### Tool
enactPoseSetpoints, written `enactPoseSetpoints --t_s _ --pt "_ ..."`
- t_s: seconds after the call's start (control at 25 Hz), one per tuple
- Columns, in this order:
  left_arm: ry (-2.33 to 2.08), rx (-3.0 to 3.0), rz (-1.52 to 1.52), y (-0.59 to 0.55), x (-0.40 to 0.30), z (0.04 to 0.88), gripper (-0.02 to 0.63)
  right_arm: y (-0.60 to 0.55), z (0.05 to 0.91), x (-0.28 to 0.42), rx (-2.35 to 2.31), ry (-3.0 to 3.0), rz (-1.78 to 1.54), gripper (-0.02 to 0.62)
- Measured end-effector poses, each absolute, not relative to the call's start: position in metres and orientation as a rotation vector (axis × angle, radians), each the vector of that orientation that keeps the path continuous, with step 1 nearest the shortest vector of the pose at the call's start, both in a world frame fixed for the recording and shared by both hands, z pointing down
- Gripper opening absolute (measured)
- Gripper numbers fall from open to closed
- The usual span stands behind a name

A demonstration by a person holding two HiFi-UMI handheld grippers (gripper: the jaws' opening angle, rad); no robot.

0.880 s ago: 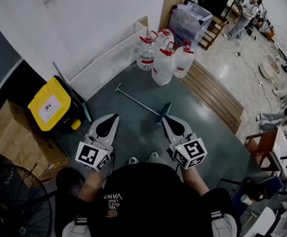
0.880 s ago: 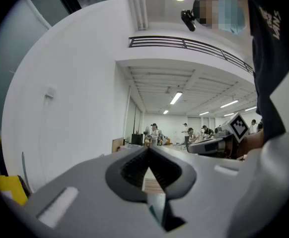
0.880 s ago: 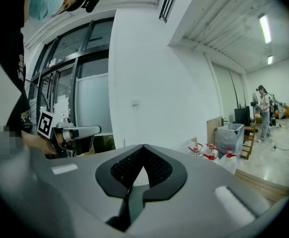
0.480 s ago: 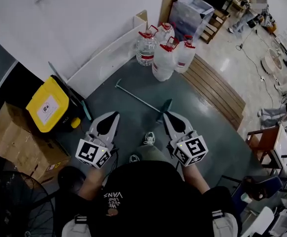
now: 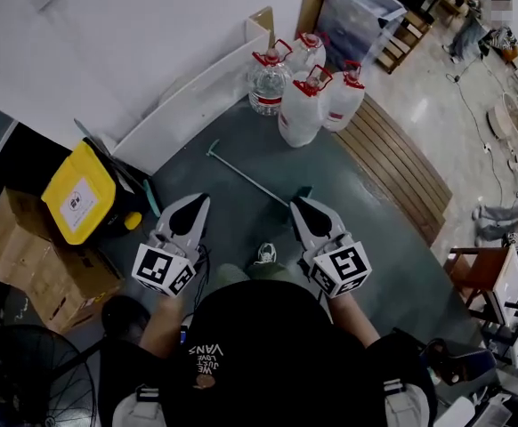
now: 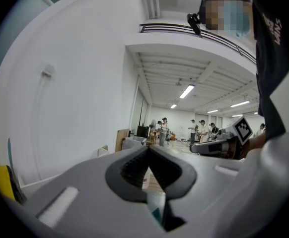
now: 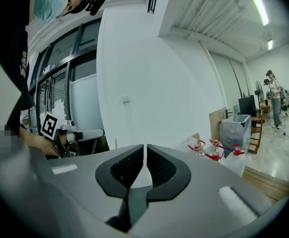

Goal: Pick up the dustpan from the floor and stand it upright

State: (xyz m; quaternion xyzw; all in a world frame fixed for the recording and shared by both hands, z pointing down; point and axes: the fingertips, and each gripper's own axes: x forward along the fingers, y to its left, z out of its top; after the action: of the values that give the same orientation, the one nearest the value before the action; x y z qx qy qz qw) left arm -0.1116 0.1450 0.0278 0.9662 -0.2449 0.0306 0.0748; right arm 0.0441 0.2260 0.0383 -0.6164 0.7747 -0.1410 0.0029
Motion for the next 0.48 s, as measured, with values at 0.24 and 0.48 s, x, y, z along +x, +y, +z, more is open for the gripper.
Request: enactPoseSetpoints --t_s 0.24,0.48 --pt "-0.724 2.865 0.110 0.106 -0.076 0.056 0.052 0.193 0.064 0.072 -1.950 2.443 -0.468 0.002" --pt "-0.569 2.894 0.191 0.070 -0.051 0.091 0.052 0.166 0.085 0.084 -2.045 2.346 -0.478 0.003"
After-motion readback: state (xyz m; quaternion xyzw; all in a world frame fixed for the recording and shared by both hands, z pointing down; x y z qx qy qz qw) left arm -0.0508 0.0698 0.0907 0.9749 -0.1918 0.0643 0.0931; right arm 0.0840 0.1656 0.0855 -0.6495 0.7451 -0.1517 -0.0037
